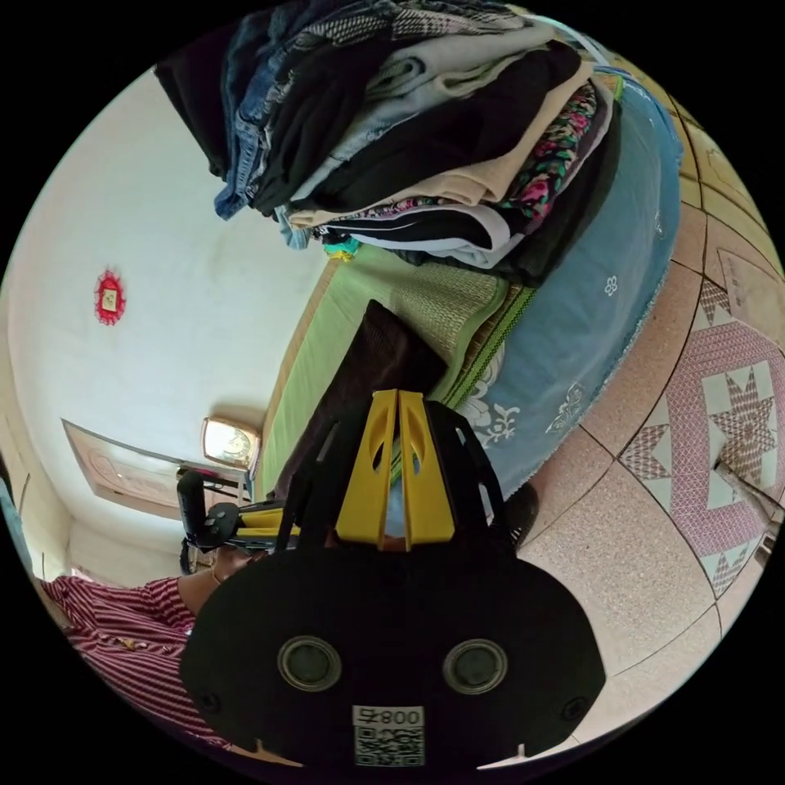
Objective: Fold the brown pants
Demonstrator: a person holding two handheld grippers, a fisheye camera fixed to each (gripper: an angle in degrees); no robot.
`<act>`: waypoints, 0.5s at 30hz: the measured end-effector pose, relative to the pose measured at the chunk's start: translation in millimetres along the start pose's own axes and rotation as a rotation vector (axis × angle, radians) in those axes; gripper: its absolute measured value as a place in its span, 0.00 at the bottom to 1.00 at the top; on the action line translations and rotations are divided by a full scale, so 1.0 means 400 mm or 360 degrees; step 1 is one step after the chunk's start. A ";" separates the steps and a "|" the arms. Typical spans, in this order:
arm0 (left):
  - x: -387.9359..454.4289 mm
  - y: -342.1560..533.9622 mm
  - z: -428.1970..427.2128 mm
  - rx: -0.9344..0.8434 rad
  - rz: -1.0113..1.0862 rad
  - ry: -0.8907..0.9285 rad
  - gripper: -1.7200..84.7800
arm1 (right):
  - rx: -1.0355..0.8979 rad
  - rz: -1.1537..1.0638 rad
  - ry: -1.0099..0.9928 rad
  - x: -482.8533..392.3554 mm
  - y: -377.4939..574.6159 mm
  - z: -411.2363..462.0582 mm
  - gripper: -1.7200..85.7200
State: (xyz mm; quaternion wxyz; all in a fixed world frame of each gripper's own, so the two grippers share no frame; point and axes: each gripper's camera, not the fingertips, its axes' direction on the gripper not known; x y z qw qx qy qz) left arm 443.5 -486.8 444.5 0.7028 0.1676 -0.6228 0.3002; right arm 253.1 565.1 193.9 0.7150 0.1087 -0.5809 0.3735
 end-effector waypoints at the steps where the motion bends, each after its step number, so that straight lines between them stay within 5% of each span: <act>1: 0.029 -0.018 -0.013 -0.0014 0.0034 -0.0053 0.12 | -0.0016 -0.0016 -0.0008 0.006 0.013 -0.005 0.04; 15: 0.267 -0.260 -0.173 0.0074 0.0179 -0.0199 0.12 | -0.0089 -0.0048 0.0030 0.060 0.055 -0.022 0.11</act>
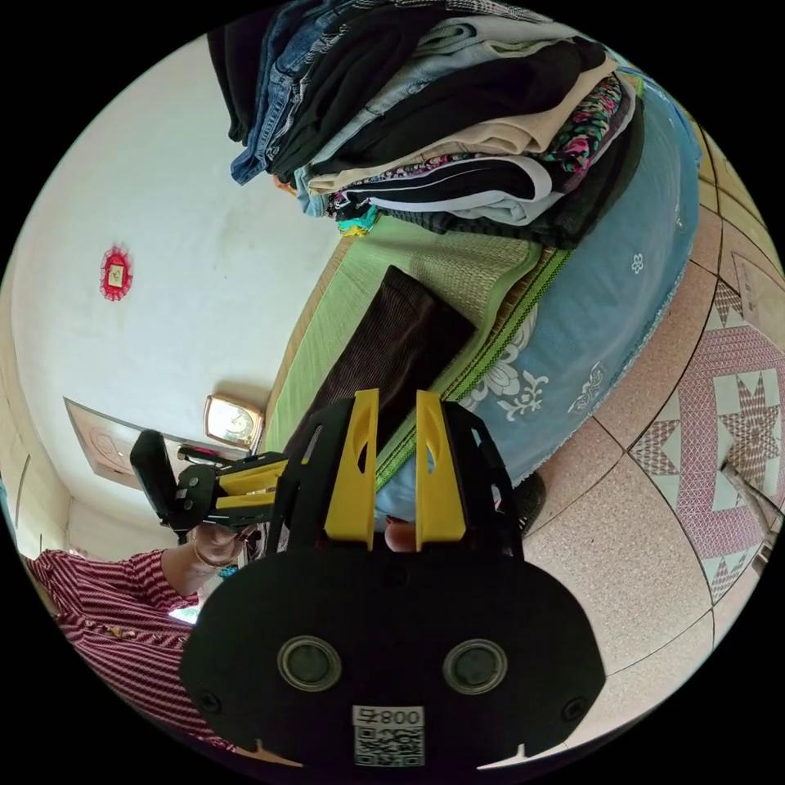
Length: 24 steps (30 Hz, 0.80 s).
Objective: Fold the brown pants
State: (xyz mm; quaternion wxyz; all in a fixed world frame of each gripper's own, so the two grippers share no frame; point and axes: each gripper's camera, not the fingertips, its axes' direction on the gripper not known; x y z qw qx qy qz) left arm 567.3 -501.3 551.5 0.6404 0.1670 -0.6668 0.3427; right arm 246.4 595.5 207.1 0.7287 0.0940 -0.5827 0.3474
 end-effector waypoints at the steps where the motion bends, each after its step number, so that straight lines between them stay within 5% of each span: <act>1: 0.010 -0.034 -0.003 -0.0014 0.0012 -0.0004 0.12 | -0.0001 0.0002 -0.0004 0.004 0.003 -0.001 0.11; 10: 0.095 -0.156 -0.037 -0.0116 0.0197 -0.0173 0.10 | -0.0067 0.0008 -0.0078 0.044 0.032 0.011 0.12; 24: 0.072 -0.149 -0.176 0.0046 0.0006 -0.0016 0.08 | -0.0016 0.0154 -0.0361 0.127 -0.012 0.035 0.15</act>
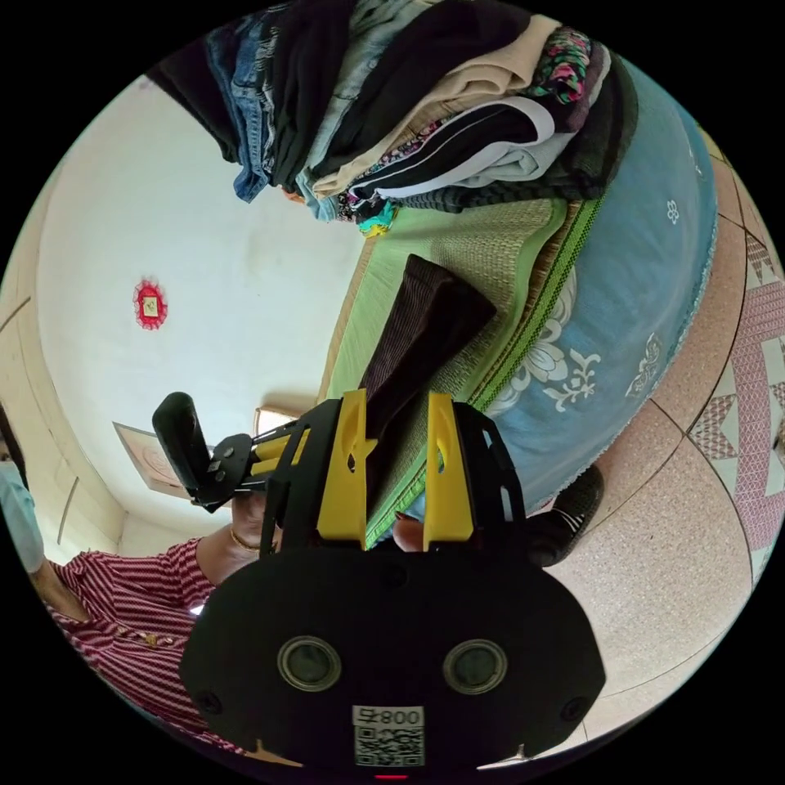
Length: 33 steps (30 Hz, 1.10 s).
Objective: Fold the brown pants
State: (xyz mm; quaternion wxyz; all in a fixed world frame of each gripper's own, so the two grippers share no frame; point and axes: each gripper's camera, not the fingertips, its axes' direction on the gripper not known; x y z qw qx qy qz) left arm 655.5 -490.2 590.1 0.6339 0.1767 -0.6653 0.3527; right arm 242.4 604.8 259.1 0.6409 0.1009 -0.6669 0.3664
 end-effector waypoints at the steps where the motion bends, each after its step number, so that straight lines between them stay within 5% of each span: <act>1: -0.001 0.003 -0.007 0.0007 0.0002 -0.0007 0.08 | 0.0011 0.0020 -0.0021 0.009 -0.007 0.003 0.15; 15: -0.081 0.049 -0.020 -0.0011 -0.0011 0.0164 0.09 | 0.0113 0.0230 -0.0005 0.055 -0.107 0.050 0.10; 23: -0.315 0.192 -0.029 0.0069 -0.0490 0.0401 0.09 | 0.0101 0.0146 0.0020 -0.025 -0.126 0.126 0.09; 33: -0.560 0.486 -0.002 0.0096 -0.1007 0.0566 0.09 | 0.0016 -0.0313 -0.0051 -0.400 -0.173 0.306 0.08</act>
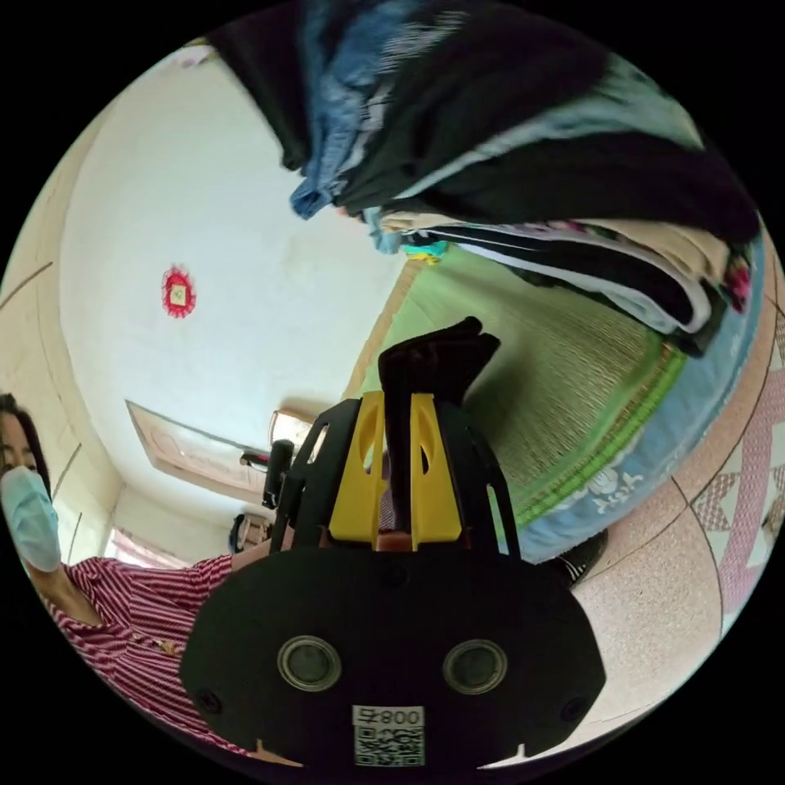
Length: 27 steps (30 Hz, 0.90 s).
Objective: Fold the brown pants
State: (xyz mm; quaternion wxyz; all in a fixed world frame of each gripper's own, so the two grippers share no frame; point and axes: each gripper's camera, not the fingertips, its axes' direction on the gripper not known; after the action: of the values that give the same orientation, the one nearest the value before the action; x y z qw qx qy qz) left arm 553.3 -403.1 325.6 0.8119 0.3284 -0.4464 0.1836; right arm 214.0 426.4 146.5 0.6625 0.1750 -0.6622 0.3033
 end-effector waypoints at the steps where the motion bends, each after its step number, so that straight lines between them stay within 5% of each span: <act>1: -0.038 0.021 -0.017 0.0033 -0.0036 0.0027 0.09 | -0.0040 -0.0084 -0.0007 -0.062 -0.012 0.039 0.08; 6: -0.187 0.128 -0.107 0.0279 -0.0160 0.0240 0.09 | -0.0274 -0.0450 -0.0062 -0.337 -0.010 0.248 0.09; 10: -0.351 0.252 -0.165 0.0630 -0.0338 0.0687 0.10 | -0.0555 -0.0726 -0.0035 -0.529 0.069 0.491 0.08; 17: -0.644 0.402 -0.087 0.0853 -0.0832 0.1235 0.12 | -0.0972 -0.0584 -0.0057 -0.548 0.190 0.866 0.08; 27: -0.877 0.445 -0.053 0.0714 -0.0982 0.1153 0.14 | -0.1249 -0.0618 0.0187 -0.611 0.182 1.168 0.09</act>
State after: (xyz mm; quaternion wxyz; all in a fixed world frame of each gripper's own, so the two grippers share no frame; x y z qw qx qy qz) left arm 273.3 -262.4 86.7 0.8402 0.5258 0.0307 0.1289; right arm -177.7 143.8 -77.6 0.7600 0.0136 -0.6433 -0.0918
